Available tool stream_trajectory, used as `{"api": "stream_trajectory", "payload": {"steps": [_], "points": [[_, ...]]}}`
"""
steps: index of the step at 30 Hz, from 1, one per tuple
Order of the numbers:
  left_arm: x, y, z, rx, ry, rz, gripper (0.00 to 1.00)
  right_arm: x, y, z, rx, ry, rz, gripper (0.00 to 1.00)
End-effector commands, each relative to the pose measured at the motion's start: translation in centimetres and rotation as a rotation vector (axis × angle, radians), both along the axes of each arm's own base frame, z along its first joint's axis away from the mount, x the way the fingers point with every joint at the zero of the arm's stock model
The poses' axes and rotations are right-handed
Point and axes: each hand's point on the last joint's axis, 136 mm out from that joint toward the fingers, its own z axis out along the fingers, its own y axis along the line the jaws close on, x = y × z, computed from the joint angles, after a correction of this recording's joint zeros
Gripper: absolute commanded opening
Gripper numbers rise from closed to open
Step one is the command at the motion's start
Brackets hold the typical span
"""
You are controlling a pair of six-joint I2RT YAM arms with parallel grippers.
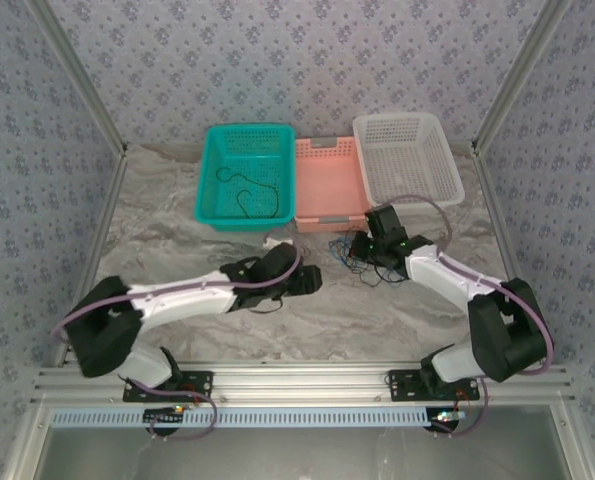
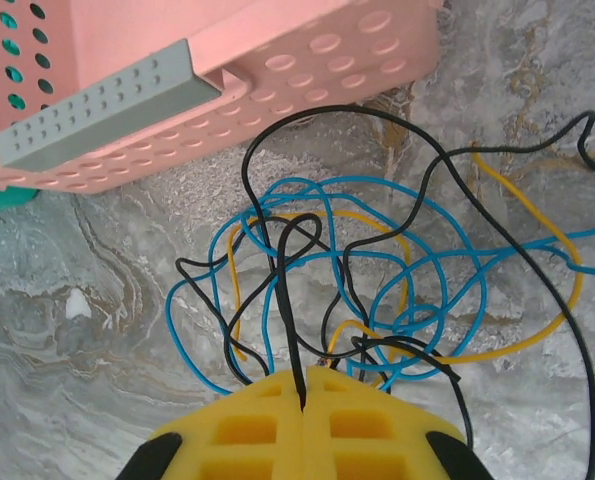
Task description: Untangle the cables
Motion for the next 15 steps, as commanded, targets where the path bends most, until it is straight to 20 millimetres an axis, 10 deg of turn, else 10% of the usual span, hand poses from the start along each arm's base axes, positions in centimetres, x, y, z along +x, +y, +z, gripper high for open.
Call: {"api": "stream_trajectory", "payload": {"steps": [1, 10, 15], "points": [[2.9, -4.1, 1.6, -0.135, -0.012, 0.003, 0.83, -0.3, -0.9, 1.0, -0.016, -0.037, -0.012, 0.0], [6.6, -10.4, -1.2, -0.267, 0.075, 0.003, 0.74, -4.0, -2.5, 1.3, -0.001, -0.044, -0.003, 0.0], [7.4, -9.6, -5.0, -0.176, 0.104, 0.078, 0.5, -4.9, -3.6, 2.2, -0.021, -0.059, -0.026, 0.0]]}}
